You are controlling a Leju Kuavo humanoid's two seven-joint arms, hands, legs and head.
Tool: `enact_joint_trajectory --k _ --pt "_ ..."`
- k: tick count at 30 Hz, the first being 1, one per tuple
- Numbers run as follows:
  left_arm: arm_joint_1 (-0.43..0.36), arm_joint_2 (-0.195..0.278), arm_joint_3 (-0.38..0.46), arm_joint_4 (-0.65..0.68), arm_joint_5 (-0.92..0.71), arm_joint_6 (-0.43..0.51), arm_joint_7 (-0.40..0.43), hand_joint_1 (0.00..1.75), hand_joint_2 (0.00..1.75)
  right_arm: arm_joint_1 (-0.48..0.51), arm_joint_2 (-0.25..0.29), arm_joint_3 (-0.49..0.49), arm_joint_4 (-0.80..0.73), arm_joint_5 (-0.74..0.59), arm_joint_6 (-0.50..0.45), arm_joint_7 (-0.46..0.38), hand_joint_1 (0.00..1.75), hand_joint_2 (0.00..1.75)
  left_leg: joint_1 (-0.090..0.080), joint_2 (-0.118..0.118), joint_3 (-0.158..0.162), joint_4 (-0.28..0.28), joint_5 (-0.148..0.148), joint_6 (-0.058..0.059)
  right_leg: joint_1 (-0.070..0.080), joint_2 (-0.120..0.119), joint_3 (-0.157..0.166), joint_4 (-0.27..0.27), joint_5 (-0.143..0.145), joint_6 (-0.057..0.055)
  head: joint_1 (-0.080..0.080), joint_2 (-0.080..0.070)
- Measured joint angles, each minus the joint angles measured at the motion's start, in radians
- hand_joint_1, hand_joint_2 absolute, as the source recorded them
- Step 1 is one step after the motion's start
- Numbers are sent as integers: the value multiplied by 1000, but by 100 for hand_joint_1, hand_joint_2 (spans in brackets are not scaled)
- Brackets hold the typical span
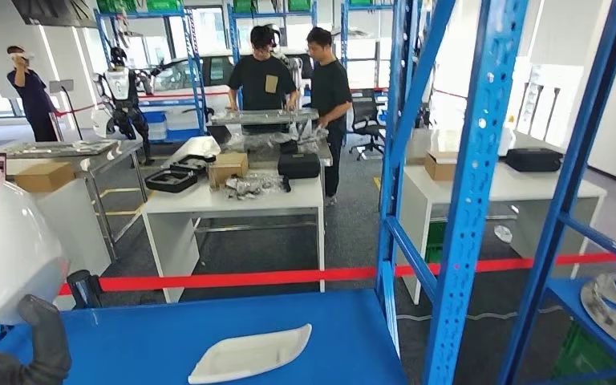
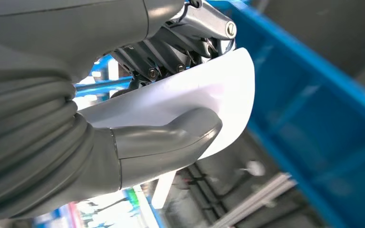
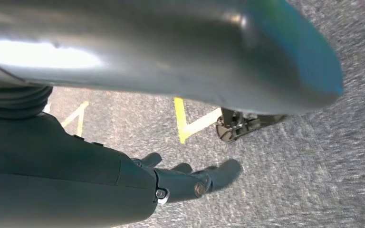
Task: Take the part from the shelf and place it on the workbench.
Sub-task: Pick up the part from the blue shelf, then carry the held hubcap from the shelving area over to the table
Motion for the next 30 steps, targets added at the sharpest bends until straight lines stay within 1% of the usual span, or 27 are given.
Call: enact_joint_trajectory --k 1,2,3,4,6,7,8,9,10,11,12,13,14,15,17,18,19,21,22,23,24,25,26,27,28,29,30 --pt "5 3 -7 -13 8 -3 -1 175 175 0 -2 -2 0 -1 -1 0 0 0 1 -1 -1 -2 3 -5 1 -1 -5 7 0 -14 -3 0" --pt "9 5 -16 -26 21 -9 -1 175 175 0 -2 -4 0 -2 -1 0 0 0 2 -1 -4 1 -1 -8 2 -2 -9 9 3 -24 -5 0" --pt "11 7 -26 -38 40 -22 1 175 175 0 -2 -5 0 -3 -2 0 0 0 3 -1 -12 19 -19 -9 4 -3 -15 9 9 -33 -7 0" --pt "11 8 -39 -52 65 -41 5 175 175 0 -2 -6 0 -4 -2 -1 0 0 1 -1 -27 60 -54 -6 6 -4 -22 7 16 -42 -8 0" --pt "11 9 -64 -80 134 -95 8 175 175 -1 -2 -8 0 -5 -4 -1 0 0 -8 -2 -69 185 -147 5 14 -6 -39 5 31 -54 -10 0" --pt "12 10 -75 -93 181 -131 6 175 175 -1 -2 -9 0 -5 -4 0 0 0 -14 -2 -86 245 -182 11 20 -7 -49 5 39 -57 -11 0" --pt "14 12 -85 -105 244 -180 1 175 175 -1 -2 -10 0 -5 -4 0 0 0 -20 -3 -86 275 -198 19 26 -8 -60 5 47 -60 -11 0" --pt "15 15 -94 -118 321 -245 -5 175 175 -1 -2 -11 0 -6 -4 1 0 0 -26 -3 -71 273 -199 29 32 -8 -70 5 56 -62 -11 0" --pt "16 19 -102 -130 410 -325 -11 175 175 -1 -2 -11 0 -6 -4 3 0 0 -33 -3 -34 229 -184 41 38 -8 -80 5 65 -63 -11 0" --pt "16 23 -107 -141 501 -419 -14 175 175 -1 -2 -12 0 -6 -4 5 0 0 -42 -4 18 157 -166 55 41 -7 -89 5 75 -63 -11 0" --pt "18 25 -110 -151 577 -513 -15 175 175 -1 -1 -14 0 -6 -4 7 0 0 -50 -4 58 92 -151 66 45 -7 -94 3 84 -60 -9 0" --pt "19 26 -111 -159 633 -592 -16 175 175 -1 -1 -16 0 -6 -4 8 0 0 -57 -4 88 41 -137 72 45 -6 -98 1 94 -56 -9 0" --pt "21 27 -112 -166 666 -649 -17 175 175 -1 -1 -18 0 -6 -4 10 0 0 -63 -4 98 15 -128 74 43 -6 -98 -4 104 -50 -9 0" --pt "23 27 -112 -171 682 -683 -18 175 175 -1 -1 -20 0 -6 -4 11 0 0 -68 -4 92 13 -118 74 40 -6 -98 -11 114 -43 -9 0" --pt "25 27 -113 -177 707 -722 -11 175 175 2 -1 -22 0 -6 -4 12 0 0 -70 -2 82 1 -89 81 36 -4 -99 -25 131 -29 -10 0" --pt "27 27 -113 -179 722 -744 -6 175 175 3 -1 -22 0 -7 -4 12 0 0 -68 -1 76 -6 -73 86 36 -4 -104 -20 118 -25 -10 0" --pt "31 26 -113 -179 740 -771 0 175 175 4 0 -23 0 -8 -4 12 0 0 -66 0 67 -13 -56 91 37 -4 -114 5 83 -22 -9 0" --pt "49 24 -113 -175 770 -814 -1 175 175 3 0 -25 0 -9 -6 11 0 0 -64 2 43 -17 -28 97 39 -6 -139 110 -22 -19 -6 0" --pt "61 24 -113 -172 780 -829 -6 175 175 2 -1 -26 0 -9 -6 10 0 0 -65 3 27 -16 -16 98 39 -6 -148 172 -62 -17 -5 0" --pt "74 24 -113 -167 787 -838 -12 175 175 2 -1 -27 0 -9 -6 9 0 0 -65 5 12 -14 -6 98 40 -6 -148 218 -78 -16 -4 0" --pt "84 24 -113 -163 791 -843 -16 175 175 2 -2 -28 0 -9 -6 9 0 0 -65 6 -4 -10 4 97 41 -7 -135 238 -74 -15 -4 0" --pt "91 24 -113 -158 793 -846 -19 175 175 2 -2 -28 0 -9 -6 9 0 0 -65 7 -21 -5 13 95 41 -7 -103 222 -55 -15 -4 0" --pt "96 24 -113 -155 793 -848 -21 175 175 1 -3 -28 0 -9 -6 8 0 0 -64 7 -37 1 21 92 41 -8 -55 174 -36 -15 -3 0" --pt "98 24 -112 -153 795 -849 -21 175 175 0 -3 -28 0 -9 -6 8 0 0 -64 7 -51 8 28 88 42 -9 2 103 -36 -17 -2 0" --pt "100 24 -112 -151 800 -852 -21 175 175 -2 -4 -28 0 -9 -6 7 0 0 -65 7 -60 13 33 82 44 -9 49 42 -40 -23 -3 0" --pt "103 24 -112 -149 808 -856 -19 175 175 -3 -4 -28 0 -11 -6 5 0 0 -65 7 -64 18 38 77 46 -8 79 -4 -52 -31 -3 0" --pt "108 23 -112 -146 819 -861 -18 175 175 -4 -4 -29 0 -14 -6 3 0 0 -66 8 -65 18 44 71 49 -8 92 -27 -62 -40 -4 0"
